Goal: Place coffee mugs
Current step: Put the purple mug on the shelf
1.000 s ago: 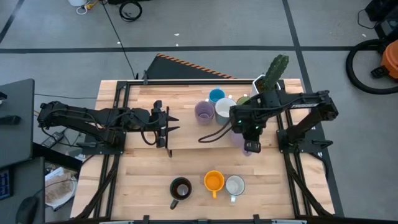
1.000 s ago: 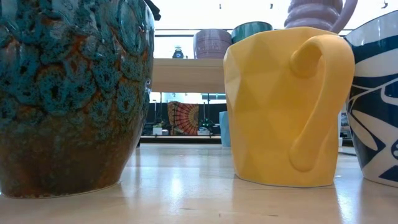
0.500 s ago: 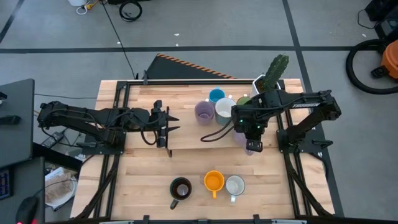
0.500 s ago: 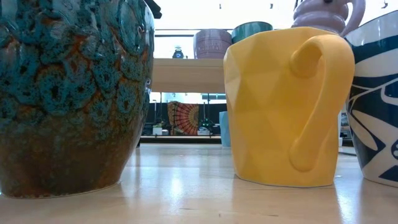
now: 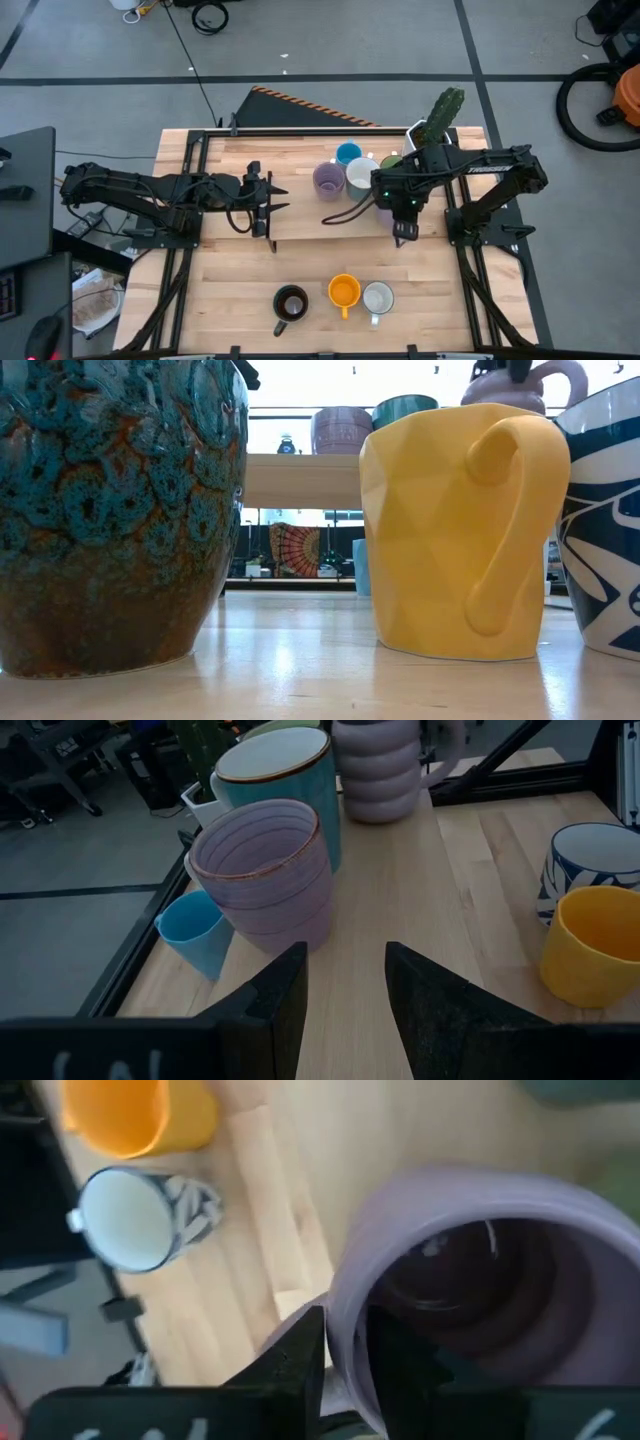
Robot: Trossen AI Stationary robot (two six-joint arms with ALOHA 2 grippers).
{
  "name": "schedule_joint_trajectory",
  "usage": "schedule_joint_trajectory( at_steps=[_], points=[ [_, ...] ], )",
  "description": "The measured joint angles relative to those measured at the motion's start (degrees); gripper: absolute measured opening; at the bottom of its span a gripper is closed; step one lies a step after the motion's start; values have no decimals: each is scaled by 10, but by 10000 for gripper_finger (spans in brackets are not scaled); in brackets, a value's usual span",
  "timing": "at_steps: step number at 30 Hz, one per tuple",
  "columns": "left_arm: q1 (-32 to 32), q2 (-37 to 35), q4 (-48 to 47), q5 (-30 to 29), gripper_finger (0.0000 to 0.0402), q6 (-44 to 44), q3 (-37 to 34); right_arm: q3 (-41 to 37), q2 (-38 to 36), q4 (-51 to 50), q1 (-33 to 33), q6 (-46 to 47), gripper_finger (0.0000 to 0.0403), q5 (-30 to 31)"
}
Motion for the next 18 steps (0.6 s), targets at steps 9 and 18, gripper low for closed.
schedule_joint_trajectory(
  at_steps=[9,18],
  points=[
    [0,0,0,0,141,-2,0,0,0,3,-14,13,106,-16],
    [0,0,0,17,141,-8,0,44,-2,3,-14,13,118,-26]
  ],
)
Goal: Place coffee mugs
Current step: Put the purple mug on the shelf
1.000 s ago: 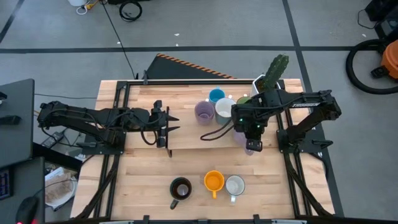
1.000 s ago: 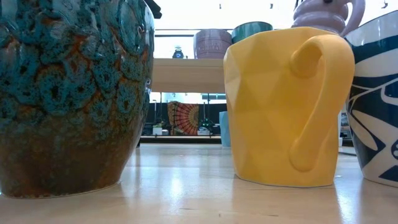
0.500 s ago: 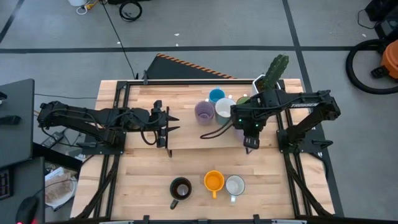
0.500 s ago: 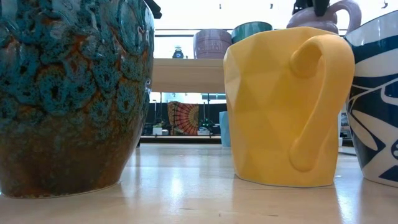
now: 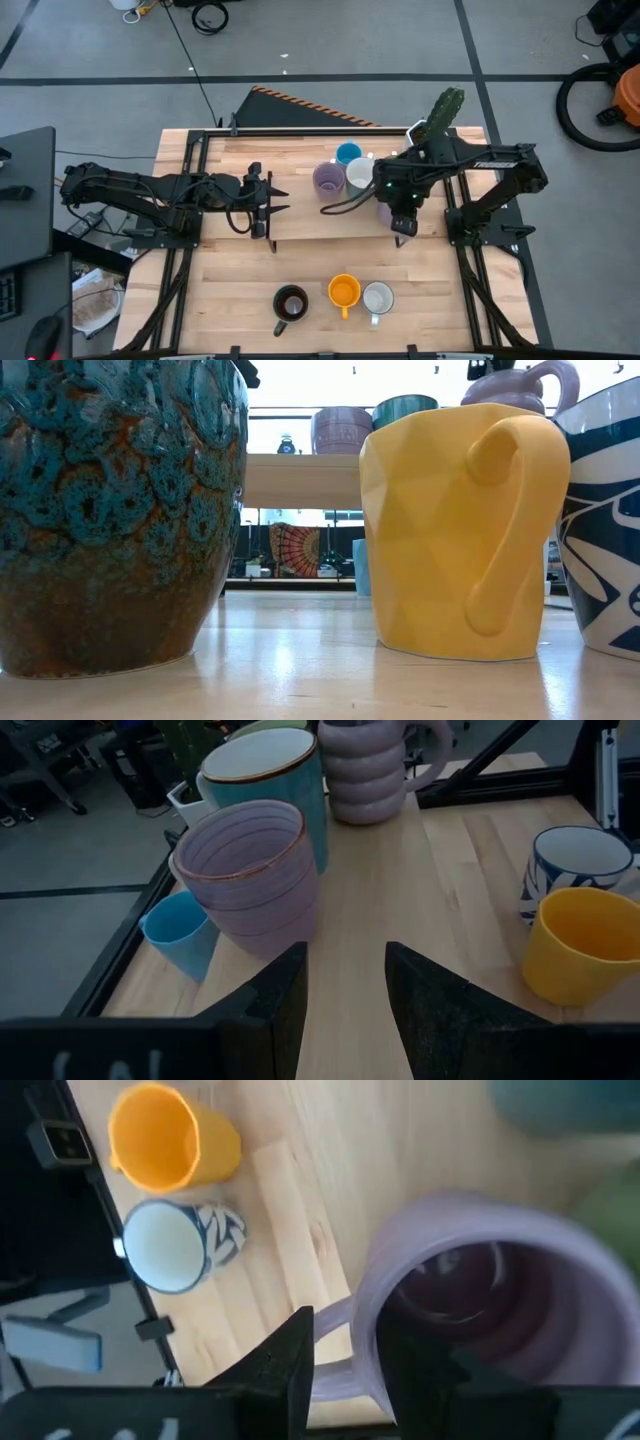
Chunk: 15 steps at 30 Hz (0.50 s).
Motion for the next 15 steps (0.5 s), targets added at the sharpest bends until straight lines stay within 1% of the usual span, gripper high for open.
schedule_joint_trajectory(
  at_steps=[3,5,7,9,12,15],
  points=[
    [0,0,0,0,141,-12,0,18,-5,2,0,-2,129,20],
    [2,0,1,0,141,-18,0,20,-12,0,0,-5,139,49],
    [13,0,1,2,141,-31,0,20,-18,0,1,-4,151,75],
    [33,4,2,7,141,-38,0,20,-26,0,1,-4,165,90],
    [80,11,0,48,141,-46,0,20,-44,0,2,2,184,107],
    [133,32,9,103,141,-48,8,20,-72,1,13,15,198,148]
  ],
)
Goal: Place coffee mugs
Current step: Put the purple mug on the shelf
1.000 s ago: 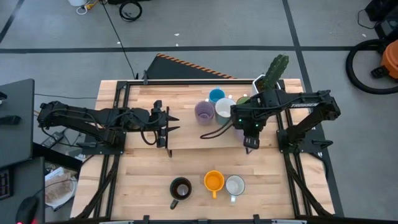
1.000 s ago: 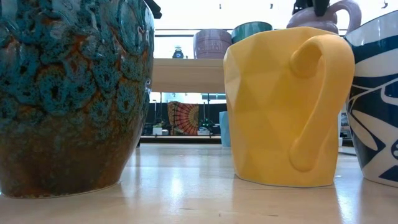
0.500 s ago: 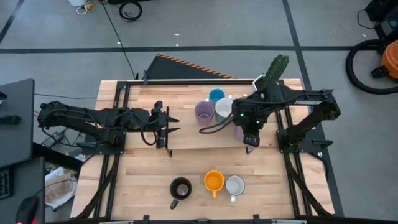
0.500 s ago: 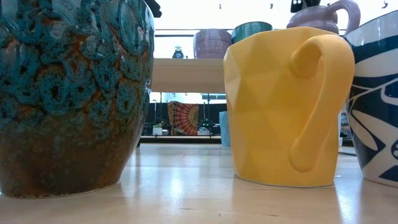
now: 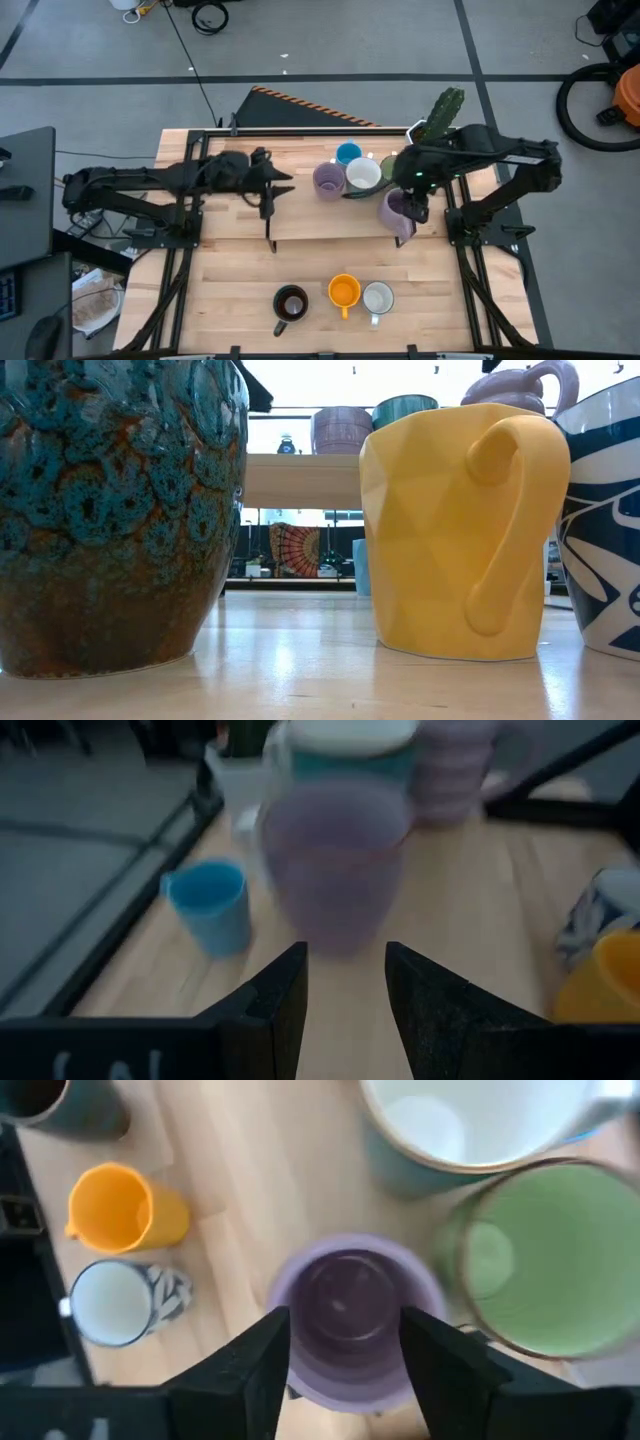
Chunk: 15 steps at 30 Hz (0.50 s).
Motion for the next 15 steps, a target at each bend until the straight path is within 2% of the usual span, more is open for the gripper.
schedule_joint_trajectory(
  at_steps=[7,15],
  points=[
    [95,70,-29,80,141,17,69,-25,-80,8,38,65,205,97],
    [174,173,-73,161,141,20,166,-74,-122,37,93,121,201,137]
  ],
)
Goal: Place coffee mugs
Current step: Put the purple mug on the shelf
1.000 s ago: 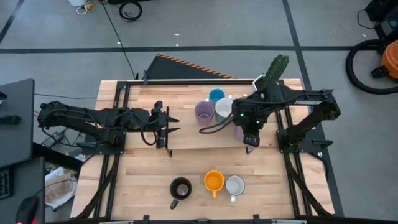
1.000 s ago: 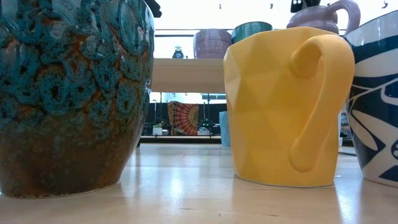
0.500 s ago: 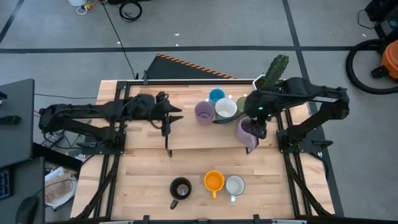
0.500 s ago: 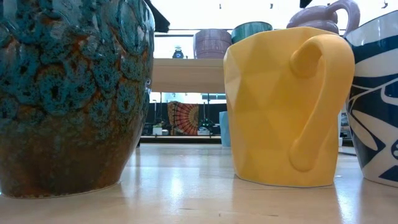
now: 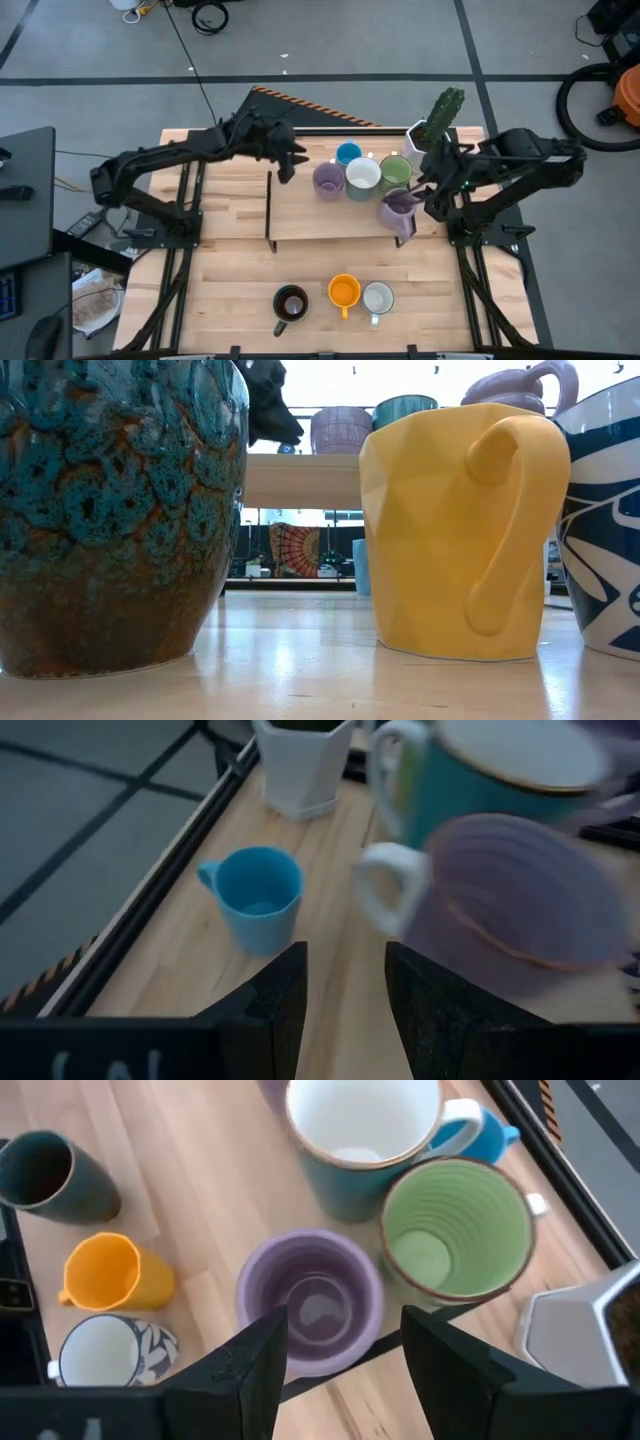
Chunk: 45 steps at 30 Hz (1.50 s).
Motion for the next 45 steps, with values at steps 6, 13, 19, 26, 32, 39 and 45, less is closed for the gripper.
schedule_joint_trajectory(
  at_steps=[6,13,19,26,32,39,45],
  points=[
    [38,69,-7,7,141,-3,51,-24,-1,7,44,18,201,16],
    [67,140,-19,7,141,-4,109,-50,-1,9,96,48,201,52],
    [80,210,-55,8,141,-16,180,-61,-1,10,147,79,201,102],
    [80,277,-111,7,141,-47,271,-98,-1,10,205,116,201,157],
    [80,318,-128,7,145,-58,325,-145,-2,28,251,129,201,203],
    [96,350,-134,48,146,-78,345,-226,-33,91,305,150,201,274],
    [107,362,-134,53,146,-73,345,-289,-50,138,330,159,201,317]
  ],
)
